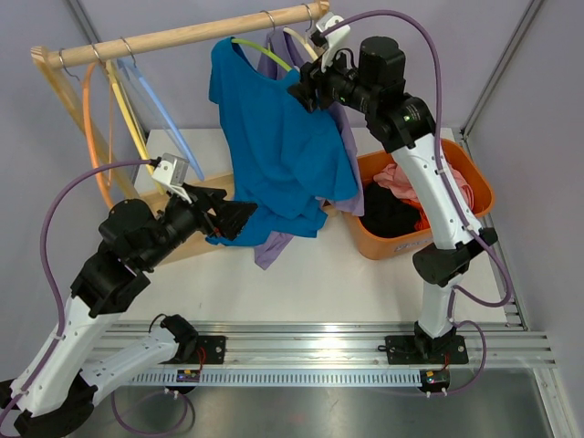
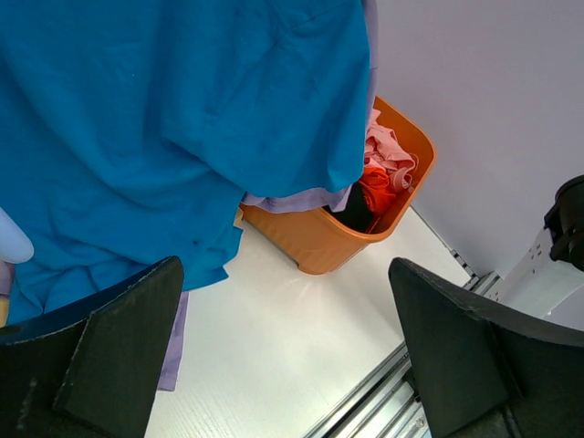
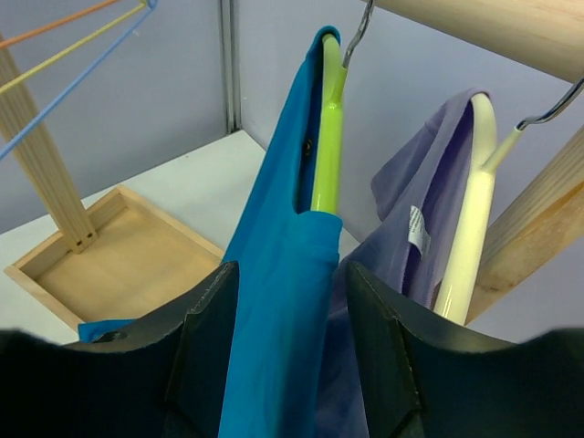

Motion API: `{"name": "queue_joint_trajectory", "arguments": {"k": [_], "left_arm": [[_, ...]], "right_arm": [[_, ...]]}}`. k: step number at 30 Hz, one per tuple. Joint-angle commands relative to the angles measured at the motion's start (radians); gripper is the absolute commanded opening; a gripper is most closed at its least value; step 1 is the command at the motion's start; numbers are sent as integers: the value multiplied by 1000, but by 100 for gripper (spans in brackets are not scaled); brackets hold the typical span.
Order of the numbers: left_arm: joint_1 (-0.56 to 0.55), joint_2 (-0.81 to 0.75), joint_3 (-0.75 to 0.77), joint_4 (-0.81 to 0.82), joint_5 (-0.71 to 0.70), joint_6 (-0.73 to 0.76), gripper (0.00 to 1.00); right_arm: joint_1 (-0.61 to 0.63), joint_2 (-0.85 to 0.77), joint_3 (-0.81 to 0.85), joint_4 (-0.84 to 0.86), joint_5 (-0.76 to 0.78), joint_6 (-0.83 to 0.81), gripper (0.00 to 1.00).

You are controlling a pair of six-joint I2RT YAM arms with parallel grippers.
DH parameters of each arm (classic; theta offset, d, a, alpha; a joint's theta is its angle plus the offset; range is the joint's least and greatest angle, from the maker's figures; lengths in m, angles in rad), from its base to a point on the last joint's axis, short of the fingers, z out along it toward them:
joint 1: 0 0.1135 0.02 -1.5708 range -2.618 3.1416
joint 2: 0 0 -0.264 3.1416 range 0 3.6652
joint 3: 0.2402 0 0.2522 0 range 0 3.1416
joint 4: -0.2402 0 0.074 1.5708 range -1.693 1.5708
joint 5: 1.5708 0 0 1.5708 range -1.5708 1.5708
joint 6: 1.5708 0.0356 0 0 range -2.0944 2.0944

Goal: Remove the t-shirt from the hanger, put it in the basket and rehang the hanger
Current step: Grab a hanger with a tshirt on it with the right arm

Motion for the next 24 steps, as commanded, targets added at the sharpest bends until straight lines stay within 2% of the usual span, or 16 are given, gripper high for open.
{"name": "queue_joint_trajectory", "arguments": {"k": [1, 7, 10, 14, 19, 20, 24], "left_arm": [[-5, -5, 2, 39, -17, -1, 99], [-5, -5, -6, 44, -16, 1, 99], [-5, 1, -6, 53, -11, 1, 99], [-5, 9, -3, 65, -4, -5, 99], [-5, 10, -4, 82, 0, -19, 99], [-5, 12, -6, 86, 0, -21, 99], [-5, 13, -6, 97, 4, -25, 99]], "right_arm": [[12, 0, -11, 49, 61, -44, 57], [12, -6, -42, 71, 76, -72, 56], [10, 6, -48, 51, 61, -70, 52], [10, 23, -45, 38, 61, -64, 36], [10, 31, -17, 44, 56, -55, 3], [10, 30, -13, 51, 56, -52, 0], [12, -12, -36, 116, 46, -27, 0]]}}
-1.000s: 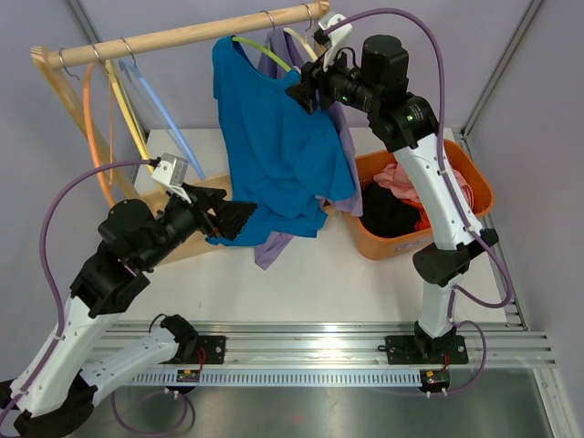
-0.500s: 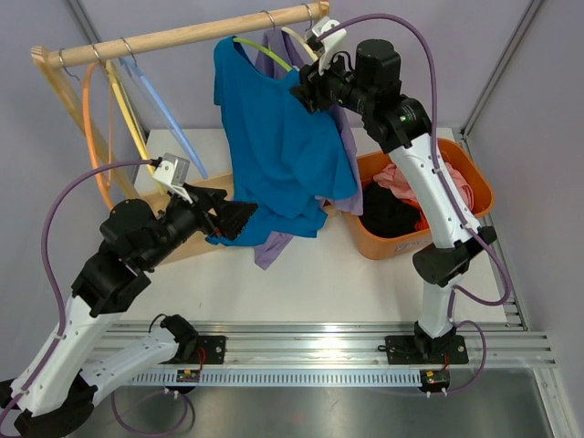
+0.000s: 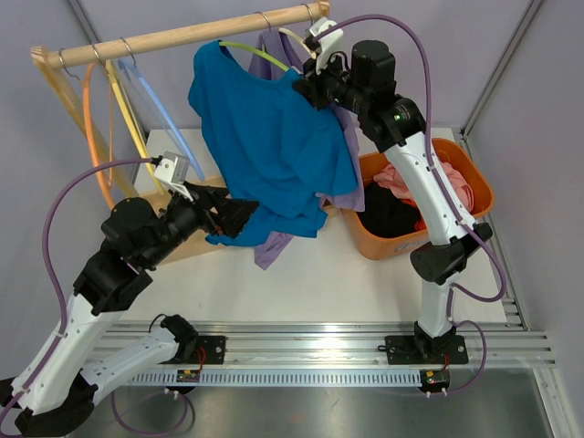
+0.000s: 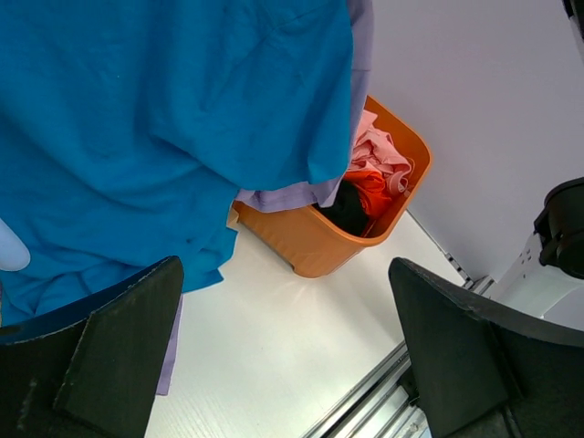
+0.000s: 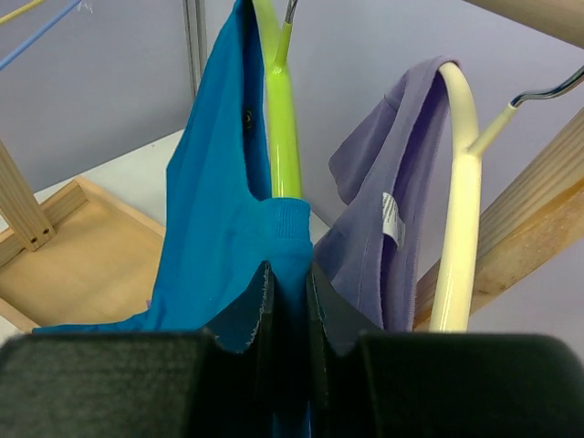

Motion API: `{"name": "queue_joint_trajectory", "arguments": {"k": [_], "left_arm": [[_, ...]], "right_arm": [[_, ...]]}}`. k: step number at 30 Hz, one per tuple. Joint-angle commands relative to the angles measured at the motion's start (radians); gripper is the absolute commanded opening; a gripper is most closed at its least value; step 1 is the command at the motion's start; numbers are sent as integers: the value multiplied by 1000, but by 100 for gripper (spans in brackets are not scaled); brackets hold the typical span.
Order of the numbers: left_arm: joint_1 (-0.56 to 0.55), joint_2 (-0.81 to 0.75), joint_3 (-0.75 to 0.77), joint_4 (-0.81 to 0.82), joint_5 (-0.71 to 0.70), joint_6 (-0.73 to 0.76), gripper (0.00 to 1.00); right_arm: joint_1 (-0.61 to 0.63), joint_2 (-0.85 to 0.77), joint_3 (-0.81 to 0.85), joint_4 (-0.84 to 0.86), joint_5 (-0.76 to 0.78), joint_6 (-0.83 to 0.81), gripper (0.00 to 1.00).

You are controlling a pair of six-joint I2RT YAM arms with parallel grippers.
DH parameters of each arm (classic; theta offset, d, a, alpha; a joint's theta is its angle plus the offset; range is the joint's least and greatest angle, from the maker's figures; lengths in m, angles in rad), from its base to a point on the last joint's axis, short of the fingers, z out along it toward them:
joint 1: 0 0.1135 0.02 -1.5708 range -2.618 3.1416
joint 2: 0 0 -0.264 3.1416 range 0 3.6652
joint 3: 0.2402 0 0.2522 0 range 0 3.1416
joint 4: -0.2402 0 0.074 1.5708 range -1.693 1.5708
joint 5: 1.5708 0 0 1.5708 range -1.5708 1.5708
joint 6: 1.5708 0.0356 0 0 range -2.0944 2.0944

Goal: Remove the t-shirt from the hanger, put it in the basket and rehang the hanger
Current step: Grab a hanger with a tshirt on it with the right arm

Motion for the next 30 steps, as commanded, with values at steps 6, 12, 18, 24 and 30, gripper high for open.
{"name": "queue_joint_trajectory", "arguments": {"k": [6, 12, 18, 24, 30], "left_arm": [[-5, 11, 9, 86, 6, -8, 99], [-5, 15, 9, 88, 9, -8, 99], [-5, 2, 3, 83, 1, -9, 99], [-5, 4, 0, 86, 1, -9, 99], [-5, 8, 1, 88, 3, -9, 99]], "right_arm": [[13, -86, -22, 215, -24, 77, 0], [11, -69, 35, 254, -26, 101, 0], [11, -82, 28, 260, -44, 112, 0], [11, -92, 20, 272, -44, 120, 0], [11, -89, 45, 277, -50, 133, 0]]}}
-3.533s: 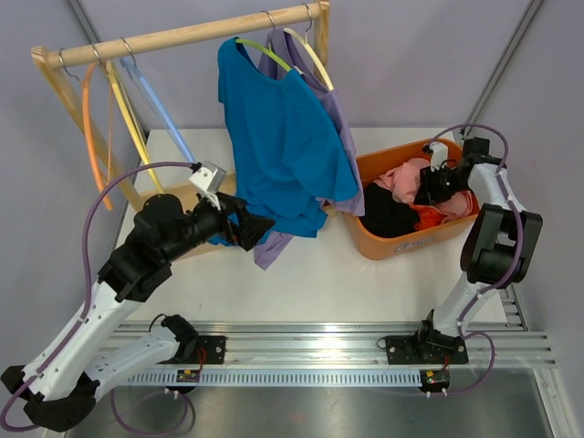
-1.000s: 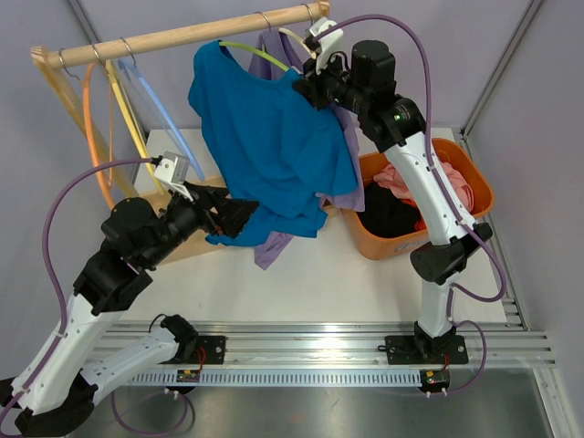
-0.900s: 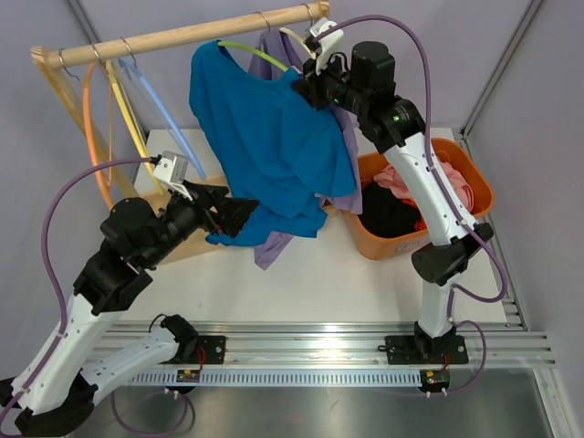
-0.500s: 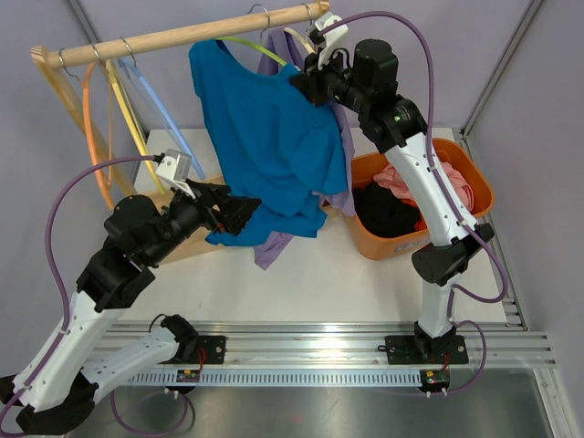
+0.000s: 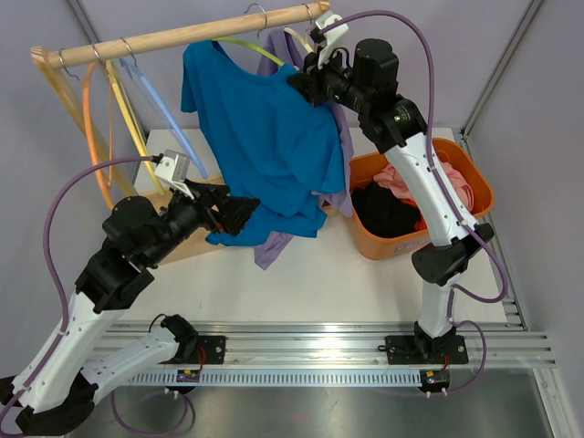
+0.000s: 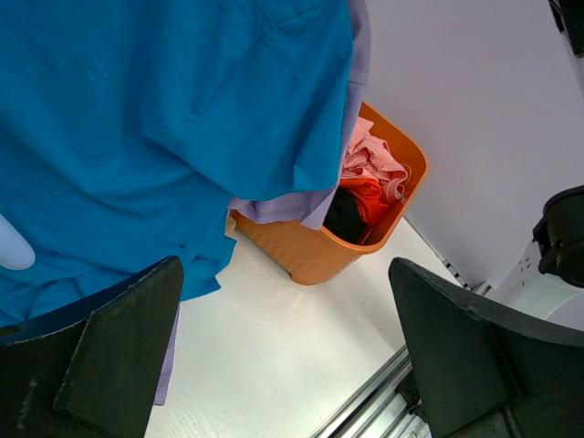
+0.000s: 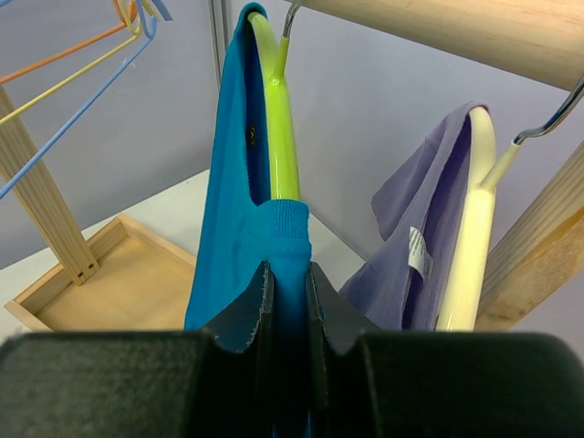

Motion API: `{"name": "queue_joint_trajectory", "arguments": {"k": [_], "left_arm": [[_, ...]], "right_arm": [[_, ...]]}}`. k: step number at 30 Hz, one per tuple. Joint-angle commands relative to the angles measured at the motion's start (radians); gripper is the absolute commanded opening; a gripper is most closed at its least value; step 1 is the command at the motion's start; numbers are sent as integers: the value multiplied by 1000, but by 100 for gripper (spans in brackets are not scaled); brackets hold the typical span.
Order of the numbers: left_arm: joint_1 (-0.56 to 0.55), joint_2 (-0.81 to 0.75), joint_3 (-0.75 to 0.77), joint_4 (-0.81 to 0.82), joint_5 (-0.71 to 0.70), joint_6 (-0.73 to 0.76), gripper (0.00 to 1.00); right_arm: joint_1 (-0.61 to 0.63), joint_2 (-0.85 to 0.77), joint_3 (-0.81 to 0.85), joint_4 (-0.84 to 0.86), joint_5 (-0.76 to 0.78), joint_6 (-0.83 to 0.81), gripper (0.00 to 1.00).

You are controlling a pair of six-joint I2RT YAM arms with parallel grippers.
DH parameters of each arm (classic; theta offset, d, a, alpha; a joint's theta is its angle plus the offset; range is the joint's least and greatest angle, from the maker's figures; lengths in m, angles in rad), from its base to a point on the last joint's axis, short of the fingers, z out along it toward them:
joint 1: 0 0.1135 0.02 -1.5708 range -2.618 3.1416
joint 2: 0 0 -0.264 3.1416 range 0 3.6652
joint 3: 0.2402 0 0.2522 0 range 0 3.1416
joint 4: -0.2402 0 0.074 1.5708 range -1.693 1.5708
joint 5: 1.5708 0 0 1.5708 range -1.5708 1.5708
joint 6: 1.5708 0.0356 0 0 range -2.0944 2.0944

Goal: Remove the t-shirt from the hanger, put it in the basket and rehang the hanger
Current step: Grab a hanger with a tshirt on it with the right arm

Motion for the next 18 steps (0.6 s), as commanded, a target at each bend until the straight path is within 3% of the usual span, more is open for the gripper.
{"name": "queue_joint_trajectory", "arguments": {"k": [1, 13, 18], "left_arm": [[-5, -3, 3, 59, 1, -7, 99], [-5, 2, -2, 62, -1, -4, 99], [-5, 2, 15, 50, -5, 10, 99]], "right_arm": [[12, -74, 74, 176, -15, 27, 0], [10, -132, 23, 185, -35, 12, 0], [2, -189, -45, 134, -133, -63, 0]]}}
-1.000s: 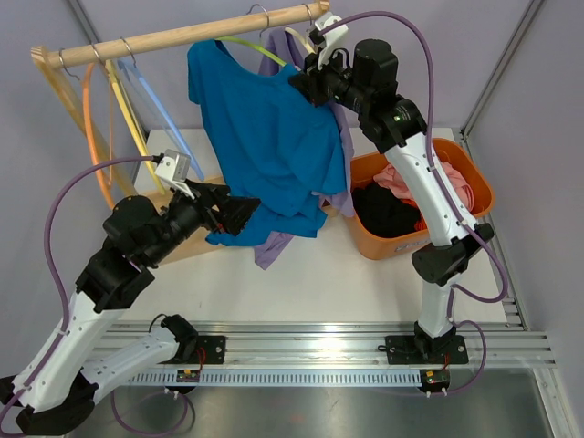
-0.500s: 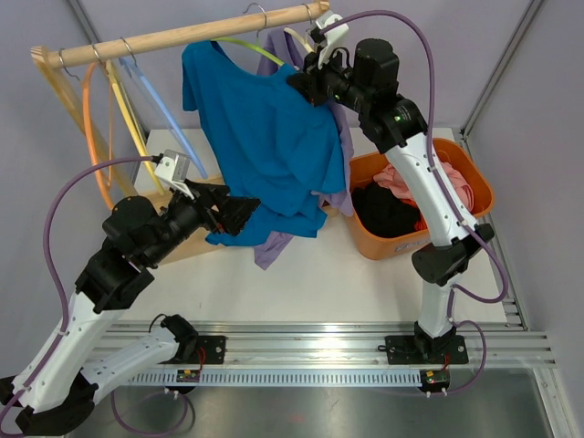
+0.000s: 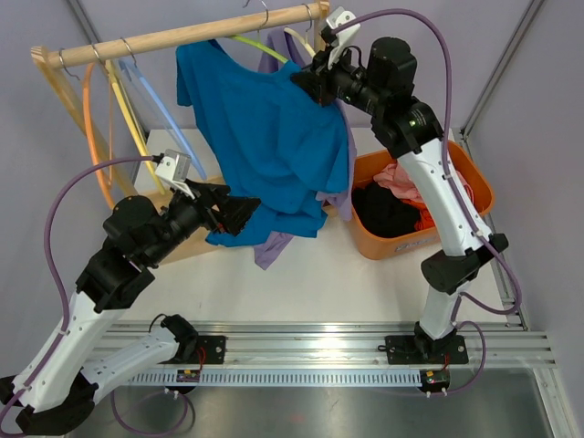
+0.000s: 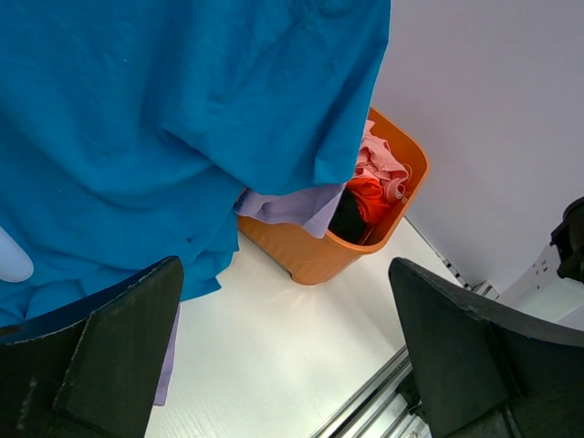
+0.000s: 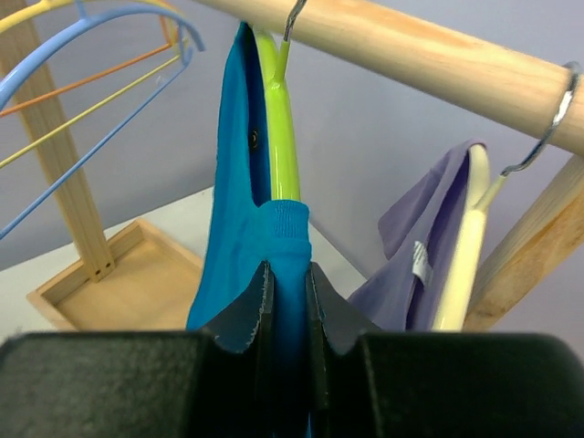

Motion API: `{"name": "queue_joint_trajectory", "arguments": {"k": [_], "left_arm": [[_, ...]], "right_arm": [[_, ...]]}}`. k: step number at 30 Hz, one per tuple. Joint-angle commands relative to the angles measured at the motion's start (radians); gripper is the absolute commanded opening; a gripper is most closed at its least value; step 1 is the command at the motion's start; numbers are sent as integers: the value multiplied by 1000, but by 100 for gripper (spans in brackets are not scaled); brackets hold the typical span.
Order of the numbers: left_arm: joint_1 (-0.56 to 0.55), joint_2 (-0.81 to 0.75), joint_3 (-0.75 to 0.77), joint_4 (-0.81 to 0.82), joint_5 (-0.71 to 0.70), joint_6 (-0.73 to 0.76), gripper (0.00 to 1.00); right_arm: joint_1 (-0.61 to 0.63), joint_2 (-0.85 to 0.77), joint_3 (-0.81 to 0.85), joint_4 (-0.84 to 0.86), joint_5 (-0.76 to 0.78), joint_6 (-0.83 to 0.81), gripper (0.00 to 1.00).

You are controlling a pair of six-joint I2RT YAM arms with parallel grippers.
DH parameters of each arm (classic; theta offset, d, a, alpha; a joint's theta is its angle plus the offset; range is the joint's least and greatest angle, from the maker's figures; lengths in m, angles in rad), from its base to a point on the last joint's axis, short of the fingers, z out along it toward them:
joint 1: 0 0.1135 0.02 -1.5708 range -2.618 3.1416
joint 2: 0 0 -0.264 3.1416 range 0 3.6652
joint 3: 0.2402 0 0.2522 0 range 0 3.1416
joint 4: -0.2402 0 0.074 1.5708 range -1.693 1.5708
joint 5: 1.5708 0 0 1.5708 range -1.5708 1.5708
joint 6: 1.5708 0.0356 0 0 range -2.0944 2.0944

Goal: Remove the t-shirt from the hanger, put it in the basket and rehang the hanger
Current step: Grab a hanger with a tshirt on it with the right arm, then remove the tshirt from the hanger

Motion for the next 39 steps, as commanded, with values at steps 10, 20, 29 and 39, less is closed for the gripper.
{"name": "queue_joint_trajectory", "arguments": {"k": [10, 20, 29, 39], "left_arm": [[-5, -31, 86, -66, 79, 171, 99], [-5, -49, 19, -91, 272, 389, 99], [-5, -4, -178, 17, 587, 478, 99], [-14, 67, -201, 33, 575, 516, 95]], "right_arm": [[-123, -410, -383, -137, -424, -296, 0], [-149, -742, -840, -579, -482, -775, 0], [-148, -766, -958, -643, -593, -864, 0], [-148, -668, -883, -720, -734, -950, 0]]}}
